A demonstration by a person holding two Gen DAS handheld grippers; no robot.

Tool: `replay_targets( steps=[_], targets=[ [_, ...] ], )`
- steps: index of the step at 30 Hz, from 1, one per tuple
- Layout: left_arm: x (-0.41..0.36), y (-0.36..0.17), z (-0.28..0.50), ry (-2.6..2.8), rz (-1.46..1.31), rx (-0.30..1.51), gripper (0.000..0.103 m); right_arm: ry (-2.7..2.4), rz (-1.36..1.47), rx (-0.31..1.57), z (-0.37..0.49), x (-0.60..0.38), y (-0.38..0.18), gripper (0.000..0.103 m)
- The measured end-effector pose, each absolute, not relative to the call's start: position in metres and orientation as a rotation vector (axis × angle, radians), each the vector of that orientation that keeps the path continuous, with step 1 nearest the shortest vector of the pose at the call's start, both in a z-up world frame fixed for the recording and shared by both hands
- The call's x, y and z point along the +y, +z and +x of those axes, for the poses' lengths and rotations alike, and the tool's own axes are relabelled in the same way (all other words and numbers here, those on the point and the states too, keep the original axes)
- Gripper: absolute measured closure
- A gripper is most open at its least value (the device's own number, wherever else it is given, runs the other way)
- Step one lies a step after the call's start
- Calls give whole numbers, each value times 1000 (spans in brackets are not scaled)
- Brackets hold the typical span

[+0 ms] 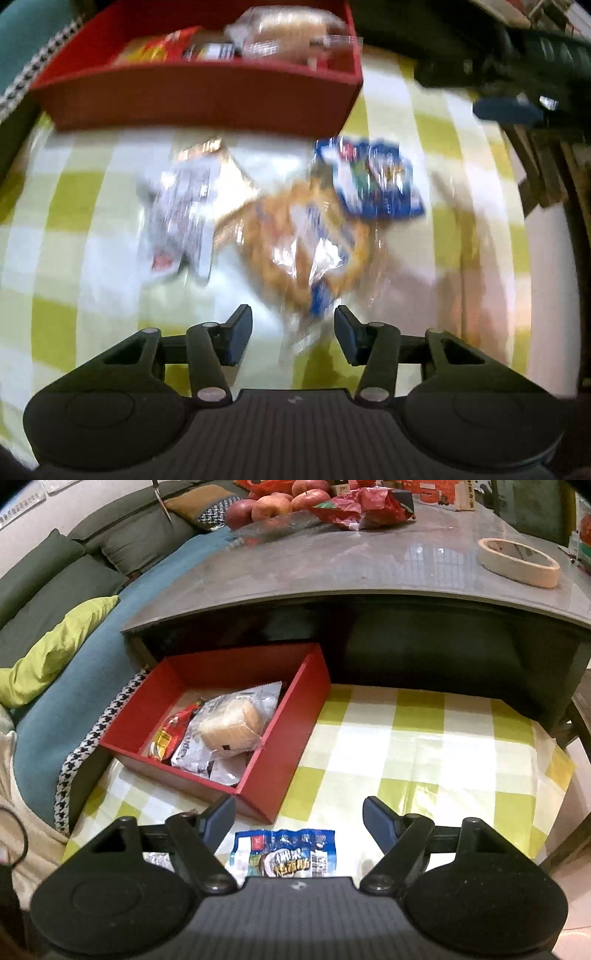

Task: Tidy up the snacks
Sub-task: 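Grasp the yellow waffle packet with the left tool, then grasp the blue sausage packet with the right tool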

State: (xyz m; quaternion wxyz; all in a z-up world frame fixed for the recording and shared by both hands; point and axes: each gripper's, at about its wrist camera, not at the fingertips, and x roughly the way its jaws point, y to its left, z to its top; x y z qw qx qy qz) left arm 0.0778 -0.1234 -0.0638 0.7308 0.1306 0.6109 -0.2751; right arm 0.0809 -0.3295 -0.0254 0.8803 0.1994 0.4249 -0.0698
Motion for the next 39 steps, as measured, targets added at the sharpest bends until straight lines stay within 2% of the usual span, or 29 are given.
replay_targets(
  steps=[1,3,4,5,10,16,18,23,25,32,39],
  targets=[
    [-120,-62,76,-596,273,1343,47,-146,414,887,80,-329,-26,17],
    [-118,-56,78,-586,214,1337,38,-145,415,897,79,-329,-28,17],
    [-119,-54,81,-579,180,1342,25,-143,422,900,79,-328,-29,17],
    [-121,-51,85,-572,142,1346,17,-140,428,900,78,-328,-29,17],
    [-156,-44,97,-498,93,1322,15,-133,451,880,72,-335,-24,14],
    [-184,-65,96,-372,169,1321,7,-131,498,847,64,-350,-13,14],
    [-184,-74,98,-323,181,1329,8,-123,511,835,62,-354,-10,13],
    [-159,-83,94,-343,162,1378,19,-126,500,848,61,-356,-11,13],
    [-149,-79,88,-358,208,1373,21,-133,496,879,63,-355,-18,13],
    [-104,-72,67,-436,273,1367,22,-134,471,1015,75,-342,-54,13],
    [-101,-72,65,-479,229,1362,22,-144,487,1115,79,-325,-70,13]
  ],
)
